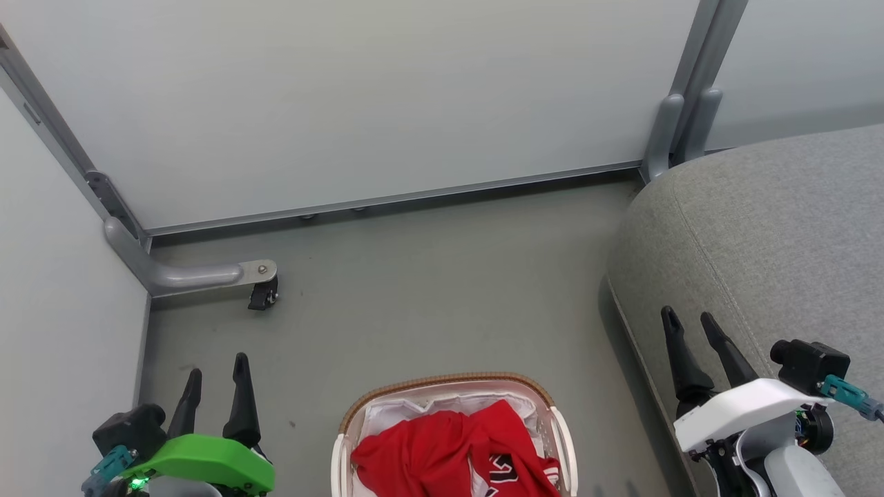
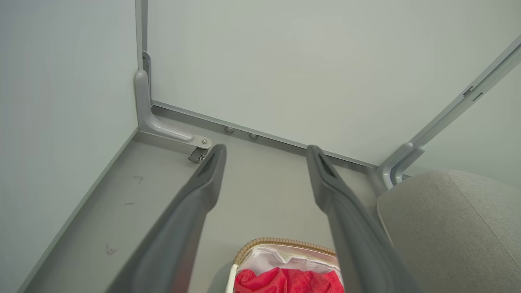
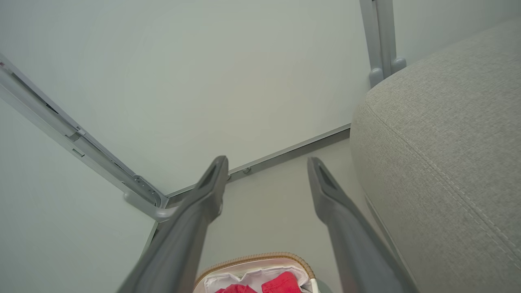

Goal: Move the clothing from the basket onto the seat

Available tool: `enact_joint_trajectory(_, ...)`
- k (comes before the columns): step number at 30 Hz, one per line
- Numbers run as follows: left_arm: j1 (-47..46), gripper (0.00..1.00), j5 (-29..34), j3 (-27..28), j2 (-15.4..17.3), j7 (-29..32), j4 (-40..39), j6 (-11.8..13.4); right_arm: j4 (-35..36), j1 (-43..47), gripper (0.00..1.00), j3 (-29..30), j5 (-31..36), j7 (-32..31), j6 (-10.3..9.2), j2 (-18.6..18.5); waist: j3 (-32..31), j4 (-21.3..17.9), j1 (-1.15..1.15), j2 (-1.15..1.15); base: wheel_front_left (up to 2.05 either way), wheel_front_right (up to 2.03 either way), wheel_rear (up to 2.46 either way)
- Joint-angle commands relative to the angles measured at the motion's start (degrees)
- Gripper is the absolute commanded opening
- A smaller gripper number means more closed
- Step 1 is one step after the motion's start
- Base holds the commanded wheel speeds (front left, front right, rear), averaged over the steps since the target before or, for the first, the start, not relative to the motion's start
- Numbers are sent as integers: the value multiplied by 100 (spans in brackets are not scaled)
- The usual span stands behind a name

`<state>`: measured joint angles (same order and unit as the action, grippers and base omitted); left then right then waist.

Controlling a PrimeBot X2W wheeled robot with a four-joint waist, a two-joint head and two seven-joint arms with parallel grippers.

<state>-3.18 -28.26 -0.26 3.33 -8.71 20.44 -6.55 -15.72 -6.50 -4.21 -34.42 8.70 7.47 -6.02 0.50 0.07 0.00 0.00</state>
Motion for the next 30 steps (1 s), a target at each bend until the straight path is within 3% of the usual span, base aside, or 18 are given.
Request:
enact_joint_trajectory(1, 26, 100, 142, -17, 20, -53, -53, 20, 65, 5, 100, -7, 166, 65, 2, -8, -1, -2, 0, 0, 0, 0, 0)
enact_joint_trajectory(20, 147, 100, 1016, -181, -40, -308, 15, 27, -2, 86, 100, -2, 1189, 311, 2, 113, -3, -6, 0, 0, 0, 0, 0)
enact_joint_trajectory(30, 270, 100, 1130, -305, -39, -425, -67, 103, -254, 133, 100, 127, 1725, 428, 3, 212, -19, -9, 0, 0, 0, 0, 0)
